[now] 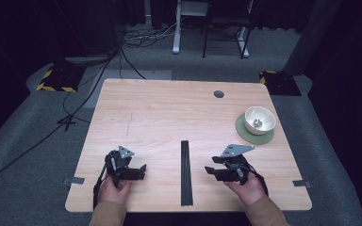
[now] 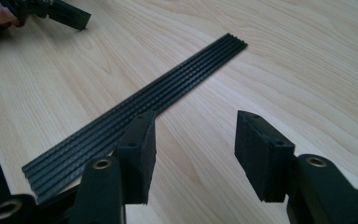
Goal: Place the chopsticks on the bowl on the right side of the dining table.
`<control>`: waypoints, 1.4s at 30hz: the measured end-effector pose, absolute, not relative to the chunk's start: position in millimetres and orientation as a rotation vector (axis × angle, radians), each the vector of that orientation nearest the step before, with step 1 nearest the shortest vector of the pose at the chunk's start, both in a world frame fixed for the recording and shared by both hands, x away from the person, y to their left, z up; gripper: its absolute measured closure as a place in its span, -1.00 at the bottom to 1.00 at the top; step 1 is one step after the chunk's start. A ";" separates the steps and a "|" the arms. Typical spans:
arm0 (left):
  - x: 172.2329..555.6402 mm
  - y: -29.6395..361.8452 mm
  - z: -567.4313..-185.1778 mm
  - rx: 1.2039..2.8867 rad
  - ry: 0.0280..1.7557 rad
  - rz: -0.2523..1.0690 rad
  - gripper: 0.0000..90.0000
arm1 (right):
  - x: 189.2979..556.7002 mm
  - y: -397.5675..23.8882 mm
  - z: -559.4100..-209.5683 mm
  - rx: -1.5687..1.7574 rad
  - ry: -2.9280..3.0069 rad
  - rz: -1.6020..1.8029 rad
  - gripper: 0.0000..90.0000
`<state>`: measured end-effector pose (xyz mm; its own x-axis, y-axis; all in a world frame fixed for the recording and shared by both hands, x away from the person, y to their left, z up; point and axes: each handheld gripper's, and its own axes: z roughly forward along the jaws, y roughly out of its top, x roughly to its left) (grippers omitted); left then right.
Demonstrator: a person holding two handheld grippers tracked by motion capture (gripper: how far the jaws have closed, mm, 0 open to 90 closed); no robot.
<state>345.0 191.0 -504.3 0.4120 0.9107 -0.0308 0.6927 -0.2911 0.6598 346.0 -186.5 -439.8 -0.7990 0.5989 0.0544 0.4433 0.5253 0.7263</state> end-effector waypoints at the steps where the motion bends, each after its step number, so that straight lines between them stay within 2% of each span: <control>1: 344.9 190.9 -504.2 2.073 1.357 0.470 -0.99 | 347.8 -176.1 -442.2 0.880 2.561 1.124 0.11; 16: 344.9 190.9 -504.3 2.073 1.357 0.473 -0.99 | 347.5 -131.6 -467.9 0.875 2.541 1.077 0.15; 42: 344.9 190.8 -504.2 2.074 1.359 0.473 -0.99 | 347.0 -123.0 -486.6 0.843 2.568 1.003 0.08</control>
